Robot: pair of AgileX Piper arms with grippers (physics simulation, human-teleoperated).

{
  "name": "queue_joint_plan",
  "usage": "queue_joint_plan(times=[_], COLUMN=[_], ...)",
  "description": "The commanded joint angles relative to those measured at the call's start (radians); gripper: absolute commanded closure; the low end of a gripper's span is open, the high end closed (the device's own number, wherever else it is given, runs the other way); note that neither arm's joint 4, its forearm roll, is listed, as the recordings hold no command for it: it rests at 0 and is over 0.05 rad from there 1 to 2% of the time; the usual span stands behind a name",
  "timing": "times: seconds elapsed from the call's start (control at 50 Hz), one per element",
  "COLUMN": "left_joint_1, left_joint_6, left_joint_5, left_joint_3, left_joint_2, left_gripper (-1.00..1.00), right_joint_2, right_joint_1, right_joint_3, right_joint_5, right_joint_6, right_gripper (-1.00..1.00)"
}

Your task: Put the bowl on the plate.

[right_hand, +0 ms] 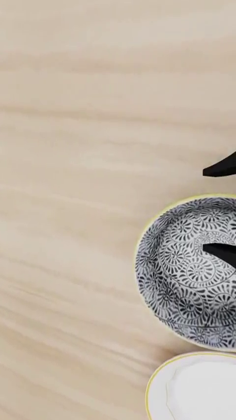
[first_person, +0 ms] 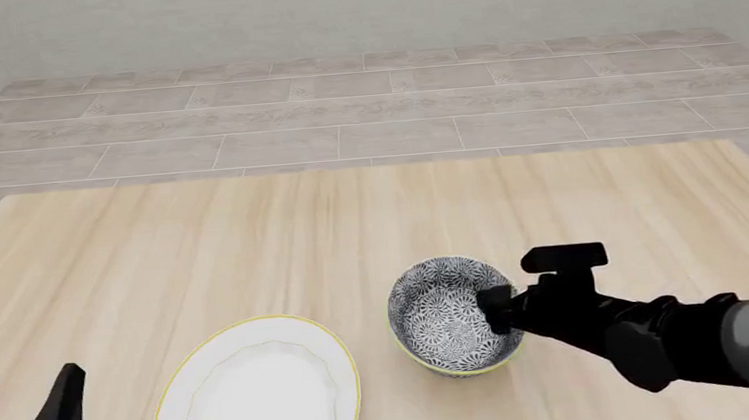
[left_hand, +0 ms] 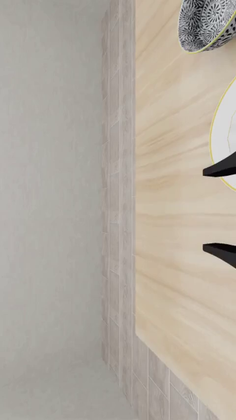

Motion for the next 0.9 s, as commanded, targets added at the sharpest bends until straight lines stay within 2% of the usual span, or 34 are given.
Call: queue_joint_plan(times=[0.02,0.44,0.46,0.52,0.9], left_joint_1=[0.0,0.0,0.0,0.0,0.0], left_joint_6=[0.0,0.0,0.0,0.0,0.0], left_joint_5=[0.0,0.0,0.0,0.0,0.0], left_joint_3=[0.0,0.0,0.0,0.0,0.0], left_joint_2=[0.0,0.0,0.0,0.0,0.0], left_gripper=[-1.0,-1.0,-1.0,-1.0,-1.0], right_joint_2=[0.013,0.007,0.001,0.002,-0.018], right_joint_1=[-0.001,0.011,0.035,0.008,0.001], right_joint_3=[-0.001,0.002,0.004,0.003,0.008], right_joint_5=[-0.008,-0.015,-0.021,-0.01,0.005], right_joint_6=[0.0,0.0,0.022,0.004,0.005], right_gripper=[-1.0,-1.0,1.0,1.0,1.0])
